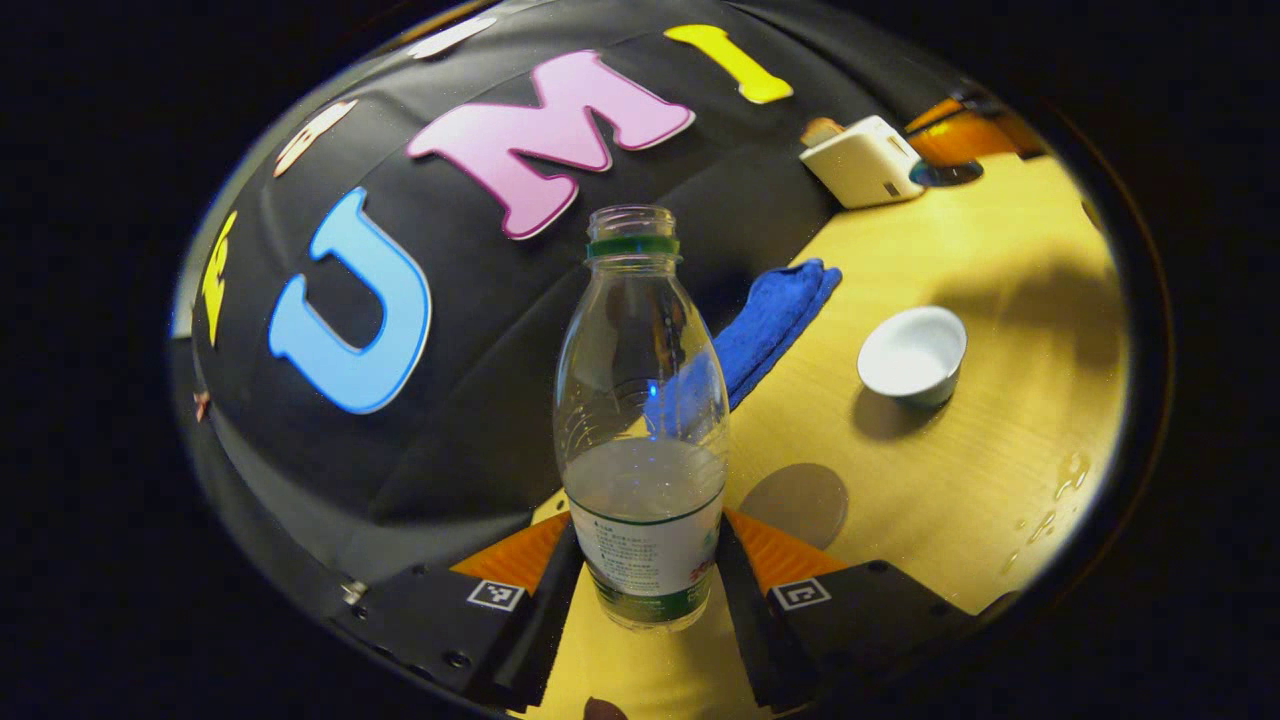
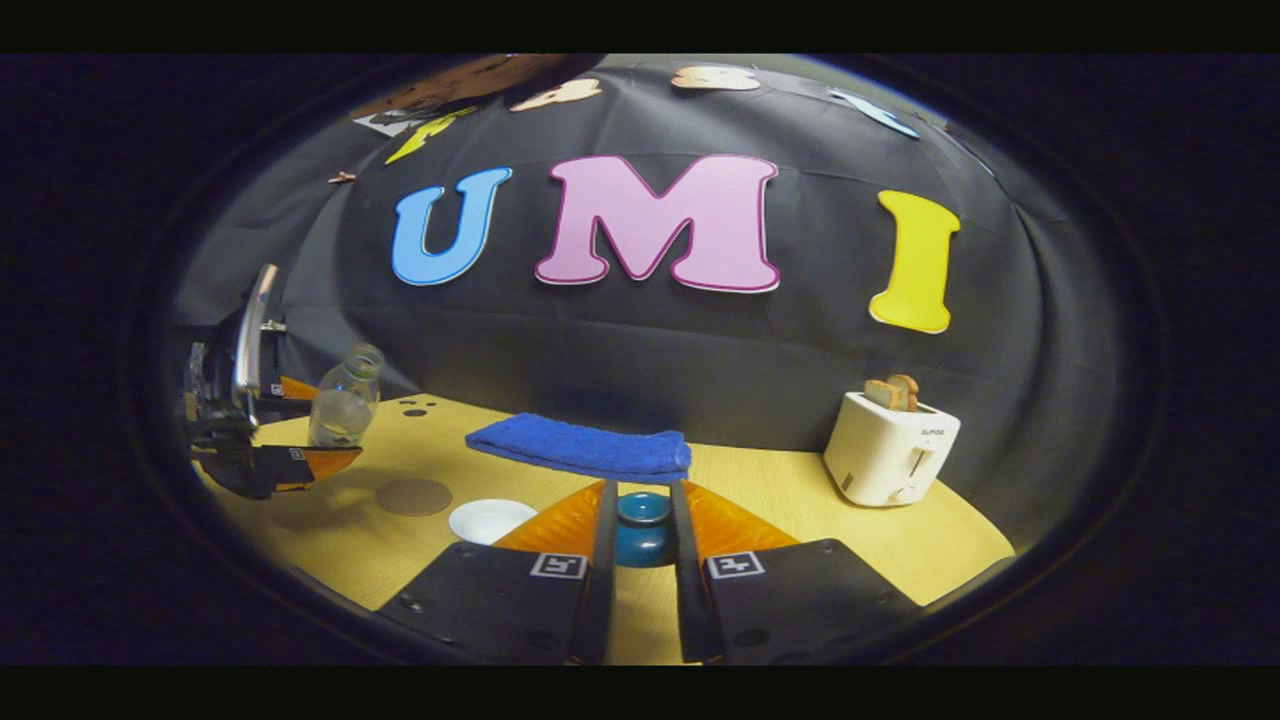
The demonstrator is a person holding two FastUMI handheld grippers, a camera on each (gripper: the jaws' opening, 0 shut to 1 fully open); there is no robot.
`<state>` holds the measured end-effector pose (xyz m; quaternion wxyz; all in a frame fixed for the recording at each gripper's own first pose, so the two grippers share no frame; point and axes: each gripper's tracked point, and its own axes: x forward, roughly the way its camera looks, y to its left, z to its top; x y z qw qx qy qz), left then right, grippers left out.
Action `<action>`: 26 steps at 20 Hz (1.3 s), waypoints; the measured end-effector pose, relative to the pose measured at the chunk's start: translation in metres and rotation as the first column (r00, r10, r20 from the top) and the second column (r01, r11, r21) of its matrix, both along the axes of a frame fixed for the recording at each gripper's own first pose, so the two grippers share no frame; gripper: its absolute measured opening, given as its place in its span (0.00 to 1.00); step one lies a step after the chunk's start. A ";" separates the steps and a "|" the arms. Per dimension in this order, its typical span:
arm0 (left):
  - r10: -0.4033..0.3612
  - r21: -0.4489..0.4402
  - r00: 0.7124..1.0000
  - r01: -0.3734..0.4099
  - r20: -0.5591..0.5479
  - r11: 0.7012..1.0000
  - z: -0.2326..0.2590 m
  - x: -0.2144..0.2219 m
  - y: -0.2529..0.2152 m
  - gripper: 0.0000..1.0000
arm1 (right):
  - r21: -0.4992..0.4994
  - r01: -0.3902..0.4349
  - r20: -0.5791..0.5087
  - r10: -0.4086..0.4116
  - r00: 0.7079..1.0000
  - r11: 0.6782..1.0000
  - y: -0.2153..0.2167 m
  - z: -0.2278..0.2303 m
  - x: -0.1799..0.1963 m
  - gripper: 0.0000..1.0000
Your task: Open the teacup lid with one hand, grasp the water bottle and pour water into the teacup with the other hand; after pouring, place the water bottle on the coaster and then close the teacup lid.
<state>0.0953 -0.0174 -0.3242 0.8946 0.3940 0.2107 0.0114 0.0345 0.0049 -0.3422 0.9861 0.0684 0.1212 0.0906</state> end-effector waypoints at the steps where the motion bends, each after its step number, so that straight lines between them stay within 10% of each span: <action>1: -0.007 0.048 1.000 0.006 0.002 0.999 0.004 0.005 0.000 0.75 | -0.006 0.002 -0.002 -0.002 1.000 1.000 -0.004 -0.002 -0.002 0.29; 12: -0.119 0.458 0.991 0.131 -0.055 0.879 0.003 0.028 -0.010 0.75 | -0.029 0.032 0.014 -0.032 0.999 0.999 -0.028 -0.005 -0.010 0.29; 26: -0.192 0.654 0.976 0.210 -0.101 0.726 0.004 0.047 -0.002 0.74 | -0.038 0.045 0.026 -0.044 0.999 0.998 -0.037 -0.007 -0.013 0.24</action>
